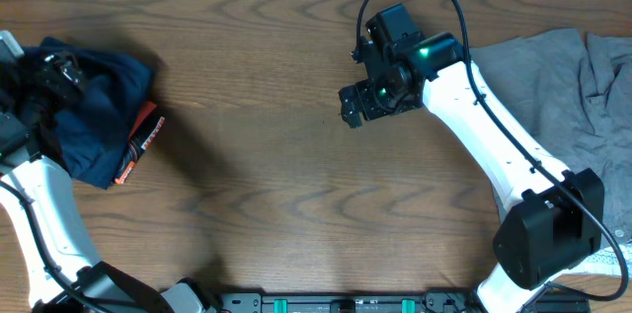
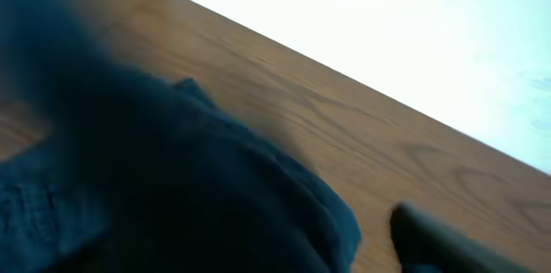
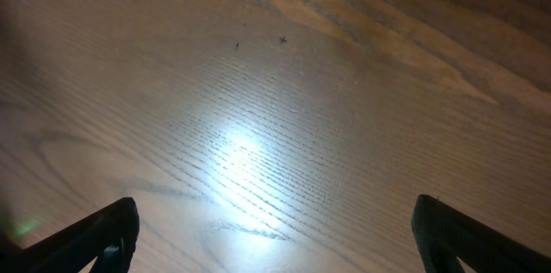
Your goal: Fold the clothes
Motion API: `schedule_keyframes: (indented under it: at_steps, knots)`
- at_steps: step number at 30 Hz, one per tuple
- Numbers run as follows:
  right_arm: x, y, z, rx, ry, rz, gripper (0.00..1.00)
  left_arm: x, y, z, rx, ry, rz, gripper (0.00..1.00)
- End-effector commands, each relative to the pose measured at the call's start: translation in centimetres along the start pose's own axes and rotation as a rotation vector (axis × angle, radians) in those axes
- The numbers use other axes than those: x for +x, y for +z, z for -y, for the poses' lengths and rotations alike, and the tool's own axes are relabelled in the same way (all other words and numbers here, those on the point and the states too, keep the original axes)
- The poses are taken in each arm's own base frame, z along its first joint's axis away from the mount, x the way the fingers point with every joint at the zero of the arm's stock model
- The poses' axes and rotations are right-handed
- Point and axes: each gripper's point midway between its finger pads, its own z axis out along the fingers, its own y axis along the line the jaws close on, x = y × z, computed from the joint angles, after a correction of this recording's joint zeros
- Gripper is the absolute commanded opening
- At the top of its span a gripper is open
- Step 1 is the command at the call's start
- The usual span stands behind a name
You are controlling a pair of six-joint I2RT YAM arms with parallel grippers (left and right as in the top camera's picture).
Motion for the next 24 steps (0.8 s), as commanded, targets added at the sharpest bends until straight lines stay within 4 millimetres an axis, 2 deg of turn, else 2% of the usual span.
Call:
schedule_keyframes:
  at_steps: [1, 2, 3, 4, 6, 7, 8, 11, 12, 13, 14, 15, 16, 17, 18, 21, 22, 24]
  knots:
    - [-0.2, -0.6, 0.2, 0.010, -0.017, 0.015, 0.99, -0.8, -0.1, 0.7, 0.040, 0.006, 0.013, 0.06]
    - [-0.2, -0.6, 0.2, 0.011, -0.017, 0.016, 0.99, -0.9, -0.1, 0.3, 0.021, 0.005, 0.015, 0.06]
    - [-0.2, -0.6, 0.2, 0.013, -0.017, 0.016, 0.99, -0.9, -0.1, -0.2, -0.005, 0.004, 0.017, 0.41]
    - [-0.3, -0.6, 0.2, 0.014, -0.018, 0.016, 0.99, -0.9, -0.1, -0.4, -0.018, 0.002, 0.017, 0.98]
    - [-0.2, -0.6, 0.3, 0.018, -0.018, 0.016, 0.99, -0.9, -0.2, -0.5, -0.021, 0.001, 0.017, 0.99]
    - [-0.2, -0.6, 0.4, 0.020, -0.017, 0.016, 0.99, -0.9, -0.2, -0.6, -0.022, 0.001, 0.017, 0.44]
    - [-0.2, -0.6, 0.4, 0.020, -0.017, 0.016, 0.99, -0.8, -0.2, -0.7, -0.025, -0.002, 0.015, 0.06]
    - [-0.2, -0.6, 0.4, 0.021, -0.017, 0.013, 0.99, -0.5, -0.4, -2.0, -0.091, -0.064, 0.008, 0.06]
    - [-0.2, -0.6, 0.4, 0.021, -0.017, 0.012, 0.99, -0.3, -0.6, -3.3, -0.158, -0.100, 0.003, 0.17]
    - [-0.1, -0.6, 0.4, 0.022, -0.017, 0.010, 0.99, 0.1, -0.8, -4.4, -0.218, -0.138, -0.001, 0.42]
    - [-0.1, -0.6, 0.4, 0.023, -0.017, 0.008, 0.99, 0.3, -0.9, -5.0, -0.245, -0.161, -0.007, 0.58]
    - [0.0, -0.6, 0.5, 0.026, -0.016, 0.007, 0.99, 0.4, -0.9, -4.9, -0.244, -0.175, -0.011, 0.59]
    - [0.0, -0.6, 0.6, 0.027, -0.012, 0.007, 0.99, 0.5, -0.8, -4.3, -0.208, -0.188, -0.014, 0.38]
    - [-0.1, -0.6, 0.8, 0.028, -0.006, 0.008, 0.99, 0.3, -0.5, -2.8, -0.121, -0.191, -0.018, 0.13]
    - [-0.1, -0.7, 1.0, 0.030, 0.011, 0.011, 0.99, 0.0, -0.3, -0.7, -0.012, -0.194, -0.019, 0.07]
    - [-0.4, -1.2, 2.7, 0.060, 0.106, 0.028, 0.99, -1.3, -1.0, 8.5, 0.415, -0.162, -0.019, 0.06]
    - [-0.6, -1.5, 3.7, 0.070, 0.154, 0.038, 0.99, -1.3, -1.9, 12.9, 0.586, -0.121, -0.032, 0.06]
    - [-0.8, -2.3, 5.1, 0.077, 0.213, 0.058, 0.99, 0.2, -3.8, 19.3, 0.822, -0.054, -0.096, 0.06]
